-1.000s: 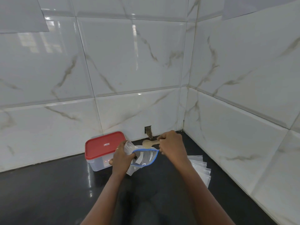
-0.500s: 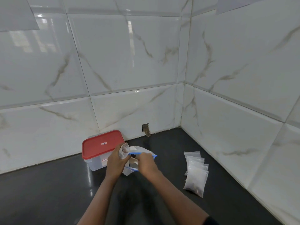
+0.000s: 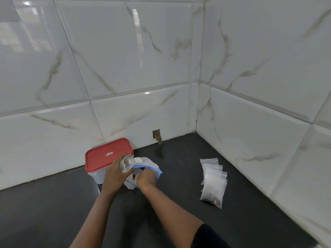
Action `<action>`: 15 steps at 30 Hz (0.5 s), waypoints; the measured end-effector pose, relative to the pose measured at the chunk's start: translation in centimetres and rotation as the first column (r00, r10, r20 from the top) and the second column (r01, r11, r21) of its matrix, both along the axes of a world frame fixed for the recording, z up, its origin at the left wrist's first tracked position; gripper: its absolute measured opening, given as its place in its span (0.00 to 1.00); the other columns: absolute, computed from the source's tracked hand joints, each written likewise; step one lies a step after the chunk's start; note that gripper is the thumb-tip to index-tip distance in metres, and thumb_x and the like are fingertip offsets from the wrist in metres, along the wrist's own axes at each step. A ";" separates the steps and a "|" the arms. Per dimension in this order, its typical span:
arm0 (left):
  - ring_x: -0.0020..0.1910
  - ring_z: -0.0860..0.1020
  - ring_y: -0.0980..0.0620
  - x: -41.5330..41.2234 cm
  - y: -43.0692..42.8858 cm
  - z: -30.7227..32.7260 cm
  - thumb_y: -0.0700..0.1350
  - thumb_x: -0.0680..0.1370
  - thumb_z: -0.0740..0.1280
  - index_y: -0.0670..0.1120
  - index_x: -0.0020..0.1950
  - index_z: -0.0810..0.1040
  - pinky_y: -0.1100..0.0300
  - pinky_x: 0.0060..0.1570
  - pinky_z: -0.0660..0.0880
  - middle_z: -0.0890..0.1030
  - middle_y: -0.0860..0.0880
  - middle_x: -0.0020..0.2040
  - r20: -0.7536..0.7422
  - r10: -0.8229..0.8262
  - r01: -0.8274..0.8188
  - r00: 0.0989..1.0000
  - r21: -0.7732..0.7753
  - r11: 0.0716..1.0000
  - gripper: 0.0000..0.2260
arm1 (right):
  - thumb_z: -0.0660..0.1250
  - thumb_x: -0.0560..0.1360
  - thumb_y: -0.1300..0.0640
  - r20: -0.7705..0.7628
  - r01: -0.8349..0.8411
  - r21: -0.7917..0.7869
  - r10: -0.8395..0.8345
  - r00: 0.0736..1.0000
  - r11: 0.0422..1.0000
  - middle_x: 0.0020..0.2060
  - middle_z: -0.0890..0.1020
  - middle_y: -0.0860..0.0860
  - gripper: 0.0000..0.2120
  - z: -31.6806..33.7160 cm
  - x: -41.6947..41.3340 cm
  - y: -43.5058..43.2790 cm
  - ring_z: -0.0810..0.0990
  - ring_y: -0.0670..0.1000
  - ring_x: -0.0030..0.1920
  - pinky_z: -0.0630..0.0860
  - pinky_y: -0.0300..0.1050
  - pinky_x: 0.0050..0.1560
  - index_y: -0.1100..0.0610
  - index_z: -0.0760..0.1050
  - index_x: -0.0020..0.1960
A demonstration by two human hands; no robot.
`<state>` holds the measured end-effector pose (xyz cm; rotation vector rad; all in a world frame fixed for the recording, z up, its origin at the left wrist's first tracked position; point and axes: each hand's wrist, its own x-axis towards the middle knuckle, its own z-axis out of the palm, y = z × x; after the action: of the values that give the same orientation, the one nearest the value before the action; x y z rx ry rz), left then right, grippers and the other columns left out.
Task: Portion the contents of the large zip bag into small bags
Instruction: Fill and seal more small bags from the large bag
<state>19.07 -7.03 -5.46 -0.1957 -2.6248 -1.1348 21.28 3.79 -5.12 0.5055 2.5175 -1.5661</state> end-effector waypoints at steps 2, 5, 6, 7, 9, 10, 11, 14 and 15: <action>0.45 0.74 0.50 0.1 -0.4 0.2 0.43 0.72 0.71 0.45 0.60 0.75 0.61 0.46 0.67 0.80 0.46 0.50 -0.003 0.032 -0.032 0.999 0.000 0.999 0.17 | 0.57 0.79 0.63 -0.036 0.000 0.025 0.001 0.999 1.000 0.48 0.74 0.57 0.13 -0.3 -0.4 0.2 0.67 0.51 0.47 0.70 0.46 0.60 0.62 0.75 0.60; 0.46 0.74 0.50 0.1 -0.7 0.6 0.40 0.70 0.71 0.47 0.59 0.76 0.59 0.45 0.67 0.79 0.49 0.49 0.014 0.080 -0.080 0.997 0.038 0.996 0.18 | 0.55 0.79 0.65 -0.146 0.009 -0.004 -0.009 0.989 1.000 0.43 0.69 0.51 0.11 -0.1 -0.5 0.0 0.67 0.48 0.44 0.69 0.37 0.45 0.53 0.70 0.42; 0.46 0.74 0.49 0.2 -0.7 0.7 0.40 0.70 0.71 0.47 0.59 0.76 0.59 0.45 0.67 0.78 0.49 0.48 0.011 0.084 -0.085 0.996 0.042 0.996 0.18 | 0.53 0.79 0.66 -0.159 0.057 -0.107 -0.074 0.985 0.993 0.41 0.71 0.49 0.14 0.2 -0.5 0.0 0.69 0.46 0.41 0.68 0.30 0.39 0.52 0.68 0.39; 0.46 0.74 0.49 0.1 -0.6 0.8 0.39 0.70 0.71 0.47 0.58 0.76 0.59 0.45 0.67 0.78 0.49 0.48 0.004 0.086 -0.086 0.996 0.043 0.995 0.17 | 0.51 0.78 0.67 -0.142 0.119 -0.231 -0.155 0.978 0.966 0.39 0.72 0.48 0.16 0.4 -0.6 0.0 0.69 0.44 0.36 0.66 0.24 0.30 0.53 0.70 0.39; 0.47 0.75 0.48 0.1 -0.3 1.1 0.39 0.70 0.72 0.46 0.57 0.77 0.60 0.45 0.66 0.78 0.49 0.48 -0.012 0.079 -0.079 0.997 0.033 0.996 0.17 | 0.49 0.78 0.68 -0.132 0.186 -0.315 -0.237 0.963 0.931 0.39 0.74 0.50 0.16 0.6 -0.7 0.5 0.69 0.41 0.34 0.66 0.23 0.23 0.60 0.75 0.50; 0.48 0.75 0.48 0.1 0.0 1.3 0.40 0.70 0.73 0.46 0.58 0.76 0.61 0.45 0.65 0.78 0.50 0.49 -0.014 0.059 -0.058 0.998 0.027 0.998 0.18 | 0.49 0.79 0.68 -0.129 0.193 -0.358 -0.253 0.959 0.914 0.39 0.75 0.51 0.16 0.8 -0.6 0.9 0.70 0.41 0.34 0.67 0.24 0.22 0.61 0.74 0.53; 0.48 0.74 0.49 0.1 0.3 1.4 0.41 0.69 0.74 0.46 0.59 0.76 0.61 0.46 0.66 0.77 0.52 0.49 -0.001 0.024 -0.024 1.000 0.020 1.000 0.19 | 0.49 0.79 0.68 -0.131 0.190 -0.412 -0.264 0.956 0.891 0.38 0.74 0.51 0.15 0.8 -0.6 1.1 0.70 0.42 0.34 0.67 0.25 0.23 0.61 0.73 0.53; 0.48 0.73 0.51 0.2 1.3 1.4 0.40 0.68 0.74 0.47 0.61 0.74 0.61 0.46 0.66 0.77 0.52 0.52 0.075 -0.084 0.085 0.994 -0.001 0.996 0.23 | 0.51 0.79 0.67 -0.138 0.201 -0.494 -0.305 0.942 0.846 0.42 0.76 0.53 0.12 0.9 -0.2 2.2 0.73 0.46 0.37 0.71 0.30 0.30 0.58 0.72 0.51; 0.47 0.73 0.51 0.1 1.7 1.2 0.37 0.67 0.73 0.47 0.61 0.74 0.61 0.44 0.66 0.78 0.50 0.53 0.082 -0.091 0.092 0.992 -0.009 0.996 0.23 | 0.51 0.80 0.66 -0.129 0.217 -0.517 -0.326 0.937 0.828 0.43 0.76 0.53 0.13 0.8 -0.2 2.6 0.74 0.46 0.38 0.72 0.31 0.31 0.57 0.73 0.53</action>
<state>19.18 -5.37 -4.24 -0.2801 -2.7209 -1.1791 21.13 6.37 -4.35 0.6716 2.0988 -2.3952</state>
